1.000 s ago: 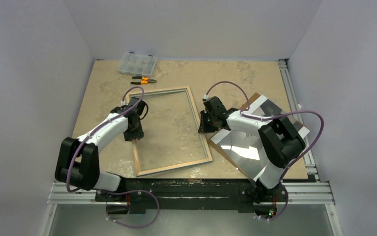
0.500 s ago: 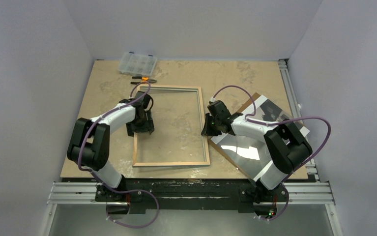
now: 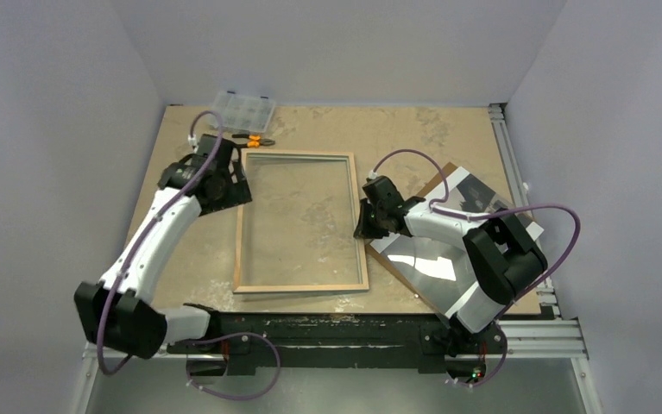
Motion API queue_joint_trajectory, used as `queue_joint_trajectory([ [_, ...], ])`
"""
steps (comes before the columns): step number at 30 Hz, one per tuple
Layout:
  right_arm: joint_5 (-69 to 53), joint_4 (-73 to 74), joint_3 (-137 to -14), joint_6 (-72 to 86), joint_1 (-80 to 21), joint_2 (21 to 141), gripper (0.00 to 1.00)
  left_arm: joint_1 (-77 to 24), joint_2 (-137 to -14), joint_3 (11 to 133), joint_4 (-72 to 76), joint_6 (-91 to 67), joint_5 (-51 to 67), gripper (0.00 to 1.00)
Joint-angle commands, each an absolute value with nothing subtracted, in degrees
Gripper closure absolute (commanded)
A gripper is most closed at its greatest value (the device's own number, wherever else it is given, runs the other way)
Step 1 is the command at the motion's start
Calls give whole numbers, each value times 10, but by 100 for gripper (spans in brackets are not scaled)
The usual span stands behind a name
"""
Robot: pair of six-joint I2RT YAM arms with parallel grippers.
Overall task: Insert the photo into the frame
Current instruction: Turn over the photo frame at the center of the board, then move the photo frame to the center of the board.
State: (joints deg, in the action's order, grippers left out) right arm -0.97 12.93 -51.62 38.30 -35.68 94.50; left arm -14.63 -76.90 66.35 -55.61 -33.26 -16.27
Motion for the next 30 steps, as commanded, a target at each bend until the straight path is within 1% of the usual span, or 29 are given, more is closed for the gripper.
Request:
queue_joint_trajectory([
  [1, -18, 109, -531, 395, -357, 923, 94, -142, -667, 774, -626, -297, -151, 19],
  [2, -19, 105, -530, 395, -356, 919, 82, -142, -652, 806, -629, -291, -139, 19],
  [3, -20, 103, -529, 395, -356, 914, 74, -142, -639, 831, -633, -287, -124, 19],
  [5, -21, 101, -532, 394, -357, 908, 62, -142, -624, 882, -646, -286, -106, 18],
  [7, -23, 107, -539, 393, -357, 909, 55, -142, -620, 936, -657, -293, -82, 17],
  [9, -26, 111, -543, 394, -357, 912, 51, -142, -620, 977, -660, -303, -58, 16],
  [12, -34, 113, -542, 395, -357, 911, 45, -142, -622, 1017, -655, -317, -33, 15],
  [15, -42, 116, -535, 396, -357, 911, 43, -142, -614, 1018, -654, -331, -11, 15],
  [17, -50, 113, -526, 399, -357, 911, 43, -142, -593, 969, -631, -344, 22, 15],
  [19, -57, 106, -516, 405, -360, 911, 45, -142, -566, 915, -594, -357, 55, 15],
  [22, -65, 94, -502, 418, -363, 918, 56, -142, -545, 861, -553, -369, 84, 15],
  [25, -64, 89, -497, 430, -364, 931, 74, -142, -555, 861, -549, -362, 106, 16],
  [28, -59, 85, -500, 447, -364, 943, 82, -142, -567, 866, -550, -359, 128, 16],
  [30, -59, 79, -505, 458, -364, 952, 83, -142, -570, 866, -550, -359, 132, 16],
])
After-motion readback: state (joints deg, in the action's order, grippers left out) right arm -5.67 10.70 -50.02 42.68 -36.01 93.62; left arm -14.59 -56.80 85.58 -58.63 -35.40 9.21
